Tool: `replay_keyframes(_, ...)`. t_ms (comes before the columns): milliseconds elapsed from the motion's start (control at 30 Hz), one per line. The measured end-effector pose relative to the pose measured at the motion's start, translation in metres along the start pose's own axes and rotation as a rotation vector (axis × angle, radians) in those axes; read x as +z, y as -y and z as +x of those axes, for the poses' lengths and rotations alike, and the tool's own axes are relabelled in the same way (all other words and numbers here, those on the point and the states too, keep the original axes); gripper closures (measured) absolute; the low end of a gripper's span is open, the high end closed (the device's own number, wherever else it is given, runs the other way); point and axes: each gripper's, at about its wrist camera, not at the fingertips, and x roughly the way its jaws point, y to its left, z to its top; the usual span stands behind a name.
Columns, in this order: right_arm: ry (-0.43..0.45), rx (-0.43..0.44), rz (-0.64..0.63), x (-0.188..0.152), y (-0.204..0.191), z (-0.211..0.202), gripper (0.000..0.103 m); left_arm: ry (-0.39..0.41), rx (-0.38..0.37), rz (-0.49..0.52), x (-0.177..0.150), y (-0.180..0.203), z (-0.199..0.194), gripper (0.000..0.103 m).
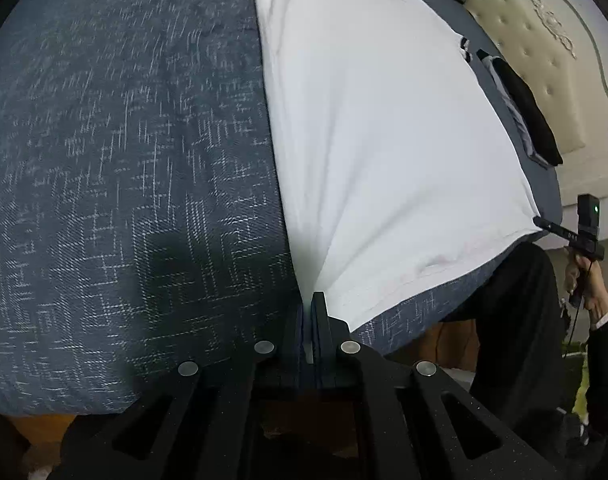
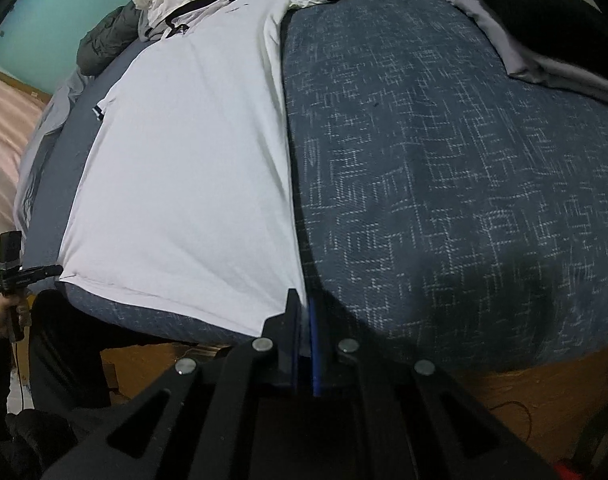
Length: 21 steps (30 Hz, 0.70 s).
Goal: Fold clothes
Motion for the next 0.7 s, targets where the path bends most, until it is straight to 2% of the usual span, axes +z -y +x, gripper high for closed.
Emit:
replay_keyframes(233, 0.011, -0.017, -0.038, 0.005, -0.006, -0.004, 0.099, 0.013, 0.016, 0.021, -0.001, -0.001, -0.005, 0.099)
replay_keyframes(433, 0.021, -0.015, -0.030, 0.006, 0.005, -0.005, 0.099, -0.003, 0.017, 0.028, -0.001, -0.006, -0.001, 0.099)
replay_keyframes(600, 0.033, -0.018, -0.043, 0.010, 0.011, -0.009, 0.099, 0.004, 0.004, 0.003, 0.005, -0.008, 0.003, 0.098)
replay_keyframes(667, 0.032, -0.023, -0.033, 0.015, 0.010, -0.010, 0.096, 0.010, 0.002, -0.011, 0.007, -0.009, 0.002, 0.091)
replay_keyframes(700, 0.030, -0.021, -0.030, 0.018, 0.009, -0.011, 0.090, 0.007, 0.004, -0.018, 0.008, -0.011, 0.000, 0.088)
